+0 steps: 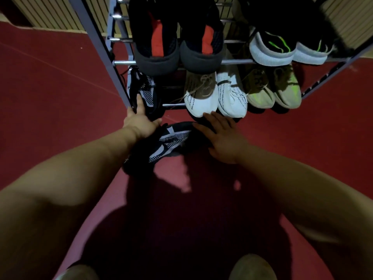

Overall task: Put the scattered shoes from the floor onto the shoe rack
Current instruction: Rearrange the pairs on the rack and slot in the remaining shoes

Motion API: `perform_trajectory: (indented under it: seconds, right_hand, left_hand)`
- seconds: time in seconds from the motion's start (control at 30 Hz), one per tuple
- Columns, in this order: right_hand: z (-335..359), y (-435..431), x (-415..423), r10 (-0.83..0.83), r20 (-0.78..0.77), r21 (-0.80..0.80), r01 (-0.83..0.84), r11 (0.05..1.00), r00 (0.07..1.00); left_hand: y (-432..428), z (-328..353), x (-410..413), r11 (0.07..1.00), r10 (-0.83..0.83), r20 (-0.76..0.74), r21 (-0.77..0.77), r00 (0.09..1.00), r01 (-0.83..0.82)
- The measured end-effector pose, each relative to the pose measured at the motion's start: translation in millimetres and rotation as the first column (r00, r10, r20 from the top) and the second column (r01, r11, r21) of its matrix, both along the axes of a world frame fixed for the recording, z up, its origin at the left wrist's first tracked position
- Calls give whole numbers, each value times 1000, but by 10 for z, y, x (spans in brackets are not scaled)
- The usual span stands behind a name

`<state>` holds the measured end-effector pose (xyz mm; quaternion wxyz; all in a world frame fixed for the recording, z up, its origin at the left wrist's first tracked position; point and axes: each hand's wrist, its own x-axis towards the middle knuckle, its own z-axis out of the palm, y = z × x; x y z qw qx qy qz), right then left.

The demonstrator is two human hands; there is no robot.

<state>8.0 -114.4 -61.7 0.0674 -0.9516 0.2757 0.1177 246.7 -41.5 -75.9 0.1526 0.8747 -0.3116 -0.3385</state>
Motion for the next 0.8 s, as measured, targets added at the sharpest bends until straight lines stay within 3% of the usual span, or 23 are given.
perform_trajectory:
  seconds: [0.17,0.37,0.47,0.63,0.8]
  right_hand:
    - [26,13,5,-32,46,6,32,999,998]
    - [-40,54,54,-17,179,5,16,1000,984]
    - [-53,-19,87,-23,150,6,23,1000,988]
    - [-35,-129,163,-29,64,8,29,1000,998]
    - [-5,-118,240,-71,39,31,70,997,997]
  left_hand:
    - [-403,-21,-106,965,242,2,102,970,-240]
    - [-494,-86,-146,956,247,114,131,962,-261]
    - [-364,-42,-173,969,164,133,162,977,-185]
    - [194,1,-236,957,-115,158,282,981,67]
    - [101,50,-172,973,-123,192,215,974,80]
